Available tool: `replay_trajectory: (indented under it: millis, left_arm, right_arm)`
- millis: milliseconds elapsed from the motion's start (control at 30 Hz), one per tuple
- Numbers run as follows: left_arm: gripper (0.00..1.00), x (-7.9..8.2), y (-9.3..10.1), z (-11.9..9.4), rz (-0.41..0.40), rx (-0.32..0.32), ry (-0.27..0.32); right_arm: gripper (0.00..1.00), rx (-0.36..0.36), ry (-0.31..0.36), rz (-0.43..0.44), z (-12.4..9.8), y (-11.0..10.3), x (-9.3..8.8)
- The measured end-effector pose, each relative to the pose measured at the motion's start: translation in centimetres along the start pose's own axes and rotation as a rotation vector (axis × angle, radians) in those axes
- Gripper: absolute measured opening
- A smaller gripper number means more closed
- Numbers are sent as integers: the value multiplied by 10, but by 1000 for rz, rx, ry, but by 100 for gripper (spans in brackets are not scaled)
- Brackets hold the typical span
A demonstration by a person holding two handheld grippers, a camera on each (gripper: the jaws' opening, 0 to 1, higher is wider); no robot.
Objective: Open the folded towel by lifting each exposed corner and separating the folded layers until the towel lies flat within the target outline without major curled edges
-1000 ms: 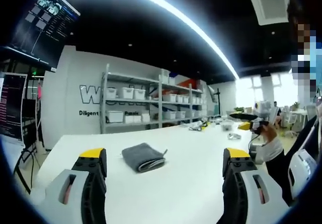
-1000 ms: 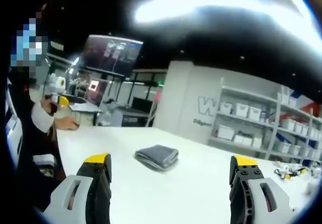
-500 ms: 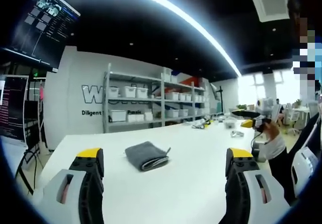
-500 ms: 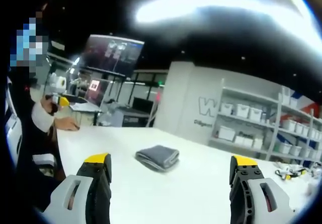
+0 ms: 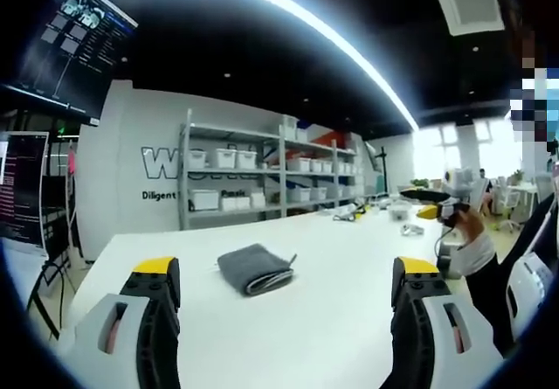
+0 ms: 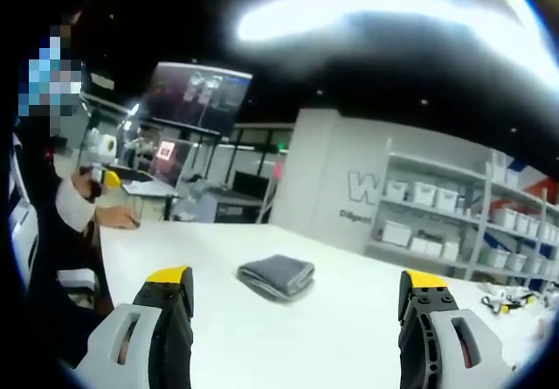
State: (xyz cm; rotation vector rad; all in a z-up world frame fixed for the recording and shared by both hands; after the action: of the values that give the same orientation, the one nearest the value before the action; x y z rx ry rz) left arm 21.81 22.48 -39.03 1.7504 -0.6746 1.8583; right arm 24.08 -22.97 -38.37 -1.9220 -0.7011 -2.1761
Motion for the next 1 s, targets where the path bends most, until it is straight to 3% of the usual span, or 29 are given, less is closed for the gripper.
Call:
replay_trajectory:
  millis: [1000]
  left_arm:
    - [100,0,-1,0,9,6,-5]
  right_arm:
    - [98,33,-6,-15,23,4,-6]
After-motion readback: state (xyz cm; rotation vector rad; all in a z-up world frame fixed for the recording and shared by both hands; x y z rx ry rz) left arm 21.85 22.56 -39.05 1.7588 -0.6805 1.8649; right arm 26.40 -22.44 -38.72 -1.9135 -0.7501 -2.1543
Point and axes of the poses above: the point that each gripper's makers call its tool centre point, and the gripper's own axes: z roughly forward along the fingers, y roughly to its right, x roughly out of its top, the point moved 7 cm from there along -z, roughly backward along the fingers, and after that the axes turned 6 degrees about -x, right-handed, at the moved point
